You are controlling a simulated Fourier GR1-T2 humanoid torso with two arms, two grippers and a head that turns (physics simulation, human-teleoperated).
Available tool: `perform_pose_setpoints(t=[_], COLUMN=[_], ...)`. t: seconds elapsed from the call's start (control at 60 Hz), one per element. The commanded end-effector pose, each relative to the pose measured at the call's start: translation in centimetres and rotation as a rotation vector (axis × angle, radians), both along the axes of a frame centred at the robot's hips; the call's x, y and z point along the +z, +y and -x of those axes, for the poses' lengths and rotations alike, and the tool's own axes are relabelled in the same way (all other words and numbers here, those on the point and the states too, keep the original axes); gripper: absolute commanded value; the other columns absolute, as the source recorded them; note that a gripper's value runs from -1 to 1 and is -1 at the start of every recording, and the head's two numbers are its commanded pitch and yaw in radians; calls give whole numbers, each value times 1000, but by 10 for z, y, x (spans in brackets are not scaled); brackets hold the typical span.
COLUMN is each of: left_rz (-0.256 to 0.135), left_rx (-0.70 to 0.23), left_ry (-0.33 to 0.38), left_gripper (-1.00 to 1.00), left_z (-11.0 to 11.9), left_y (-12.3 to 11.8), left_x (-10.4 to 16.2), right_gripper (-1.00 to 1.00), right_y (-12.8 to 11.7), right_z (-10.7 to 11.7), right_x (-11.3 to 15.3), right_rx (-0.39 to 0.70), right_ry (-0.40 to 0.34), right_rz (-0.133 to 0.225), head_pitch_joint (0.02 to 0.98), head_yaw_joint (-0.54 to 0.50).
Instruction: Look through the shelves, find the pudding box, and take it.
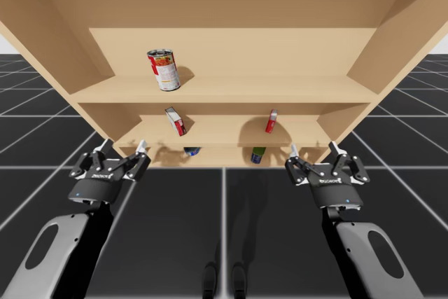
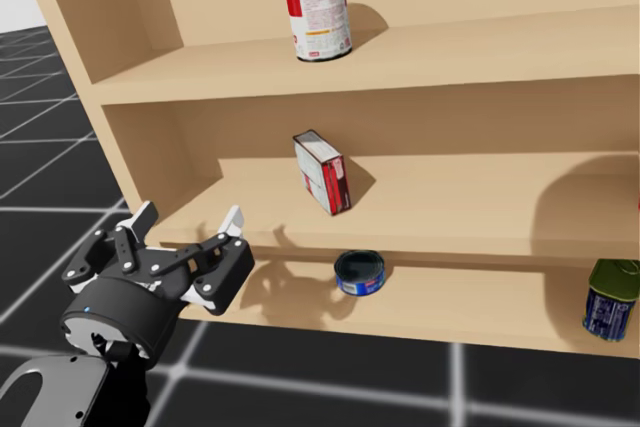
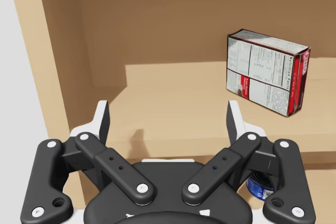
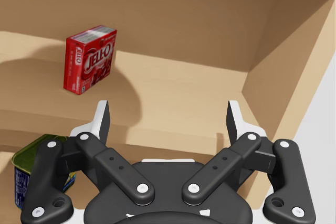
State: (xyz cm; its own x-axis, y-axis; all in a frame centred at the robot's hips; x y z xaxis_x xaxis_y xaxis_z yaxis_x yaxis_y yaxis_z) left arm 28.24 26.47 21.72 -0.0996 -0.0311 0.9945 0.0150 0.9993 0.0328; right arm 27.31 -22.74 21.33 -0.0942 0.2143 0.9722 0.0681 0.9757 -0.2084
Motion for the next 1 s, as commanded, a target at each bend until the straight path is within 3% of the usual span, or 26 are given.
perform_pose_setpoints(t=[0.017, 0.083, 0.183, 0.283, 0.5, 0.6, 0.65, 0.717, 1.0], left_rz=[36, 90, 130, 94, 78, 18, 14, -32, -42], left_rx=[-59, -127, -232, -312, -432, -482, -498, -533, -558], left_ry=[12, 20, 56, 97, 135, 129, 133, 145, 167], left_gripper=[-1000, -1000, -1000, -1000, -1000, -1000, -1000, -1000, -1000], left_z=[6, 8, 6, -3, -25, -40, -45, -56, -91], left_y=[-9, -9, -11, -15, -17, -18, -19, -20, -23], left_x=[11, 24, 35, 39, 41, 36, 33, 26, 16], right_gripper=[-1000, -1000, -1000, -1000, -1000, -1000, -1000, -1000, -1000], right_y=[1, 1, 1, 1, 0, 0, 0, -1, -1], right_z=[0, 0, -1, -1, -2, -2, -3, -3, -4], right_x=[-1, -1, -2, -3, -2, -3, -3, -2, -3], right_rx=[2, 2, 3, 2, 4, 3, 4, 4, 8], right_ry=[3, 2, 2, 4, 5, 6, 6, 6, 9], right_rz=[3, 6, 11, 14, 15, 15, 16, 15, 10], head_pitch_joint=[579, 578, 577, 576, 573, 570, 570, 570, 569], head_yaw_joint=[276, 280, 280, 281, 286, 286, 287, 291, 303])
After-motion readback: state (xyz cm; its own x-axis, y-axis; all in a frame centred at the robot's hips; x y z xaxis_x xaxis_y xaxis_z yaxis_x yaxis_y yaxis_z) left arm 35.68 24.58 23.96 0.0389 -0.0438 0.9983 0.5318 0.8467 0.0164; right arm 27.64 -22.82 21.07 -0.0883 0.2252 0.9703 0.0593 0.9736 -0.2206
